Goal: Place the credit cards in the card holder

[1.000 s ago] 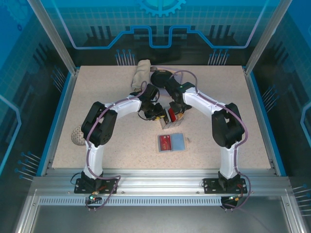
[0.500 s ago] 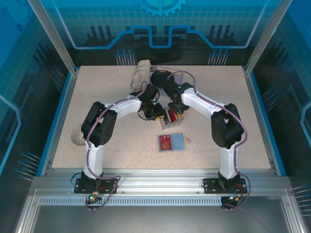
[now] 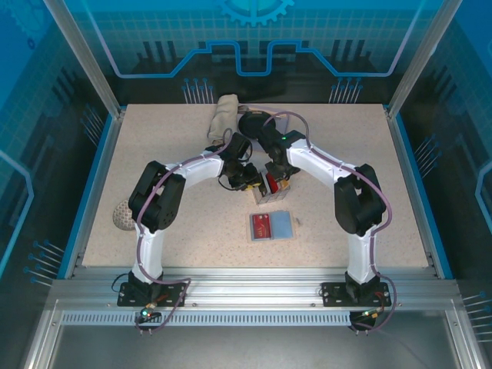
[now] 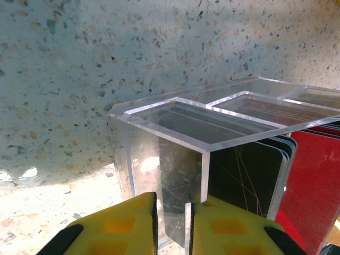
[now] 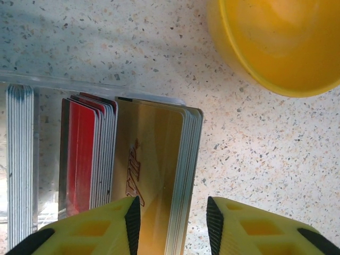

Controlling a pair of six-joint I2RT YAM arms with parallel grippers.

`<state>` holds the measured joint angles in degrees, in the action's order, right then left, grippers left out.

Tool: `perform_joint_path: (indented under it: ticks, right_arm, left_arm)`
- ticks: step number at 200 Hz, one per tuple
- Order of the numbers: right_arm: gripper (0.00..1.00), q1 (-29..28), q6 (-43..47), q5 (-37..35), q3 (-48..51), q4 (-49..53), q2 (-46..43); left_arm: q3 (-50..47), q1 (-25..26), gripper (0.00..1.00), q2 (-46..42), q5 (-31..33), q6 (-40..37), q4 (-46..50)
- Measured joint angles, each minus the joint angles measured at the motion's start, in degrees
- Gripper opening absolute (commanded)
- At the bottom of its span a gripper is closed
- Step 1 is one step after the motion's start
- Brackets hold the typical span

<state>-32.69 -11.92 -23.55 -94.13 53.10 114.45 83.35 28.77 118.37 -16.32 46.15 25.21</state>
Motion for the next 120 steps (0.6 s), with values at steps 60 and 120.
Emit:
perform_joint_path:
  ticks: [60,120]
  right_arm:
    - [0.38,0.0,0.0,0.0,0.0,-0.1,0.4]
    - [0.4,0.1,0.0,-0.3,0.0,-0.4,2.2]
  left_arm:
    - [-0.1,0.0,0.21,0.0,0.0,0.0,-0.2]
    - [-0.2,0.0,0.2,-0.1,0.0,0.0,-0.2]
